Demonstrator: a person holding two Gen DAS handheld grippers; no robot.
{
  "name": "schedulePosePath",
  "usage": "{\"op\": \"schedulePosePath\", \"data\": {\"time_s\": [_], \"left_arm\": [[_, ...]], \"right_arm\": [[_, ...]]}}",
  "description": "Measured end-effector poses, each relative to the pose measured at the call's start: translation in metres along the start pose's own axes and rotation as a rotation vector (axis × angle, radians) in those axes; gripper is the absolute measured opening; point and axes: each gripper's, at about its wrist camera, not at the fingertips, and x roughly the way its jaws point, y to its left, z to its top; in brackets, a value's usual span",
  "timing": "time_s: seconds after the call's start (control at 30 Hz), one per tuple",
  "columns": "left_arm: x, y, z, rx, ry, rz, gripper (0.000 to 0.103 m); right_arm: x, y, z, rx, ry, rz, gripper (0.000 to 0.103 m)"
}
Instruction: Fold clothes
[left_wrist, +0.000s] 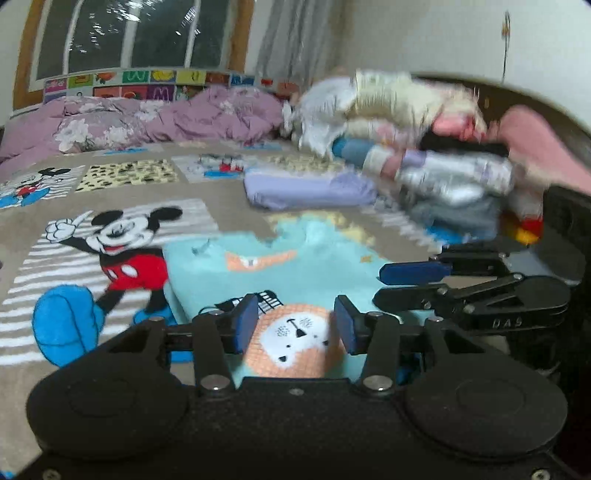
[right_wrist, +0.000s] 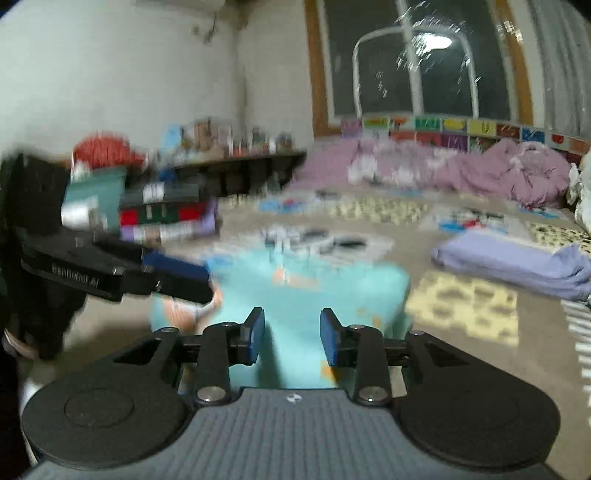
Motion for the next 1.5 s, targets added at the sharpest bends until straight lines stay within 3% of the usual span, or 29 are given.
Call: {"op": "schedulePosePath", "data": {"time_s": [0.07,0.13,0.4,0.53,0.63,0.77,0.83,0.9,0.93,1.1,1.17,1.3,1.4,1.5], "left_arm": [[0.006,0.002,-0.005,0.001,0.007,0.005,0.045],[0.007,0.008,-0.007,-0.015,0.01,-0.009,0.046],[0.012,0.01,-0.02,-0.02,0.024,0.002,0.047],[-0.013,-0.008,-0.005,0.041,-0.033,0.044,0.047],[-0.015,-0.009,-0.008,0.026,-0.049,0.082,0.047],[-0.001,-0.002,-0.014,-0.017,-0.001,0.078,0.049],[-0.002,0.0,-0.011,-0.034,0.003,0.073,0.05],[-0.017,0.002,-0.003,-0.063,-0.053,0.071,0.056],[-0.023,0.006,-0.001,-0.103,-0.07,0.085,0.063],[-0.039,0.036,-0.009,-0.39,-0.071,0.105,0.07],[-0.039,0.049,-0.012,-0.499,-0.051,0.103,0.074],[-0.027,0.072,-0.023,-0.727,0.008,0.019,0.078],[-0.014,0.078,-0.031,-0.819,0.029,-0.023,0.078],[-0.002,0.079,-0.027,-0.829,0.02,-0.031,0.078]], "right_arm": [[0.012,-0.004,-0.01,0.02,0.053,-0.008,0.036],[0.013,-0.009,-0.009,0.078,0.053,0.01,0.036],[0.024,-0.016,-0.021,0.084,0.057,0.028,0.037],[-0.001,0.001,-0.016,0.017,-0.036,0.005,0.036],[-0.013,0.01,-0.014,0.006,-0.064,-0.037,0.038],[0.006,0.001,-0.026,0.064,0.055,-0.055,0.038],[0.005,-0.003,-0.025,0.1,0.055,-0.047,0.038],[0.0,-0.005,-0.021,0.131,0.03,-0.041,0.039],[-0.002,-0.008,-0.019,0.158,0.014,-0.037,0.041],[-0.014,-0.025,-0.01,0.296,-0.066,-0.017,0.052],[-0.009,-0.041,-0.011,0.423,-0.058,-0.006,0.057],[0.001,-0.06,-0.018,0.574,-0.03,0.018,0.072],[0.013,-0.067,-0.021,0.601,0.004,0.02,0.076],[0.026,-0.075,-0.023,0.629,0.039,0.022,0.077]]}}
